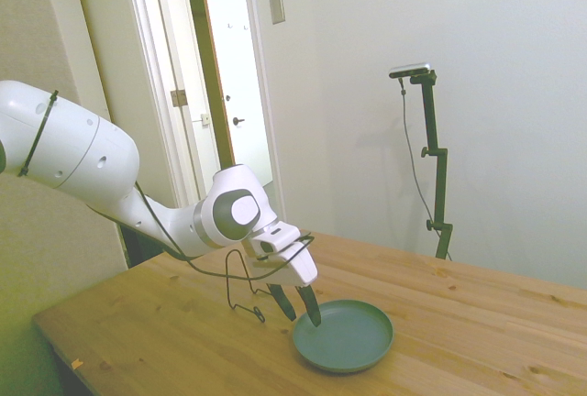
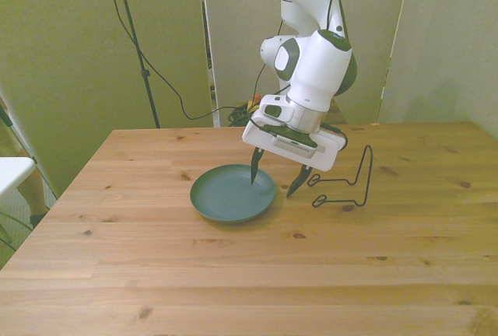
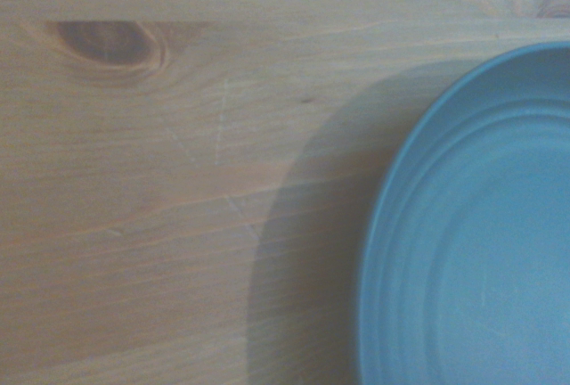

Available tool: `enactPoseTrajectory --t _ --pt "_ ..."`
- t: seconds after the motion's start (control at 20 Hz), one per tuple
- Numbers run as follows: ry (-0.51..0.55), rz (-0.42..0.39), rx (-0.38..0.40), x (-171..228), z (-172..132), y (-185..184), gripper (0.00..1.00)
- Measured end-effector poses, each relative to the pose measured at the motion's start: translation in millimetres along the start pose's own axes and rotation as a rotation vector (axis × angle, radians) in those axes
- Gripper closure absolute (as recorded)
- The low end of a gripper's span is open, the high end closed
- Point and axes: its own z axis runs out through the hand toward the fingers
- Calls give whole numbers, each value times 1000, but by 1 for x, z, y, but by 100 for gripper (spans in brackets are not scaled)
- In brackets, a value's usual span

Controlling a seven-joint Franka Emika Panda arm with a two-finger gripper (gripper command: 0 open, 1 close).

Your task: Load the plate

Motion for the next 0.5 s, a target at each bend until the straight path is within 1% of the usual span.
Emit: enactPoseTrajectory --t 0.2,0.25,0.5 --pt "11 -10 -4 -2 1 -3 0" --pt "15 -12 -5 -2 1 -4 100" --pt "44 -18 -18 0 3 -5 100"
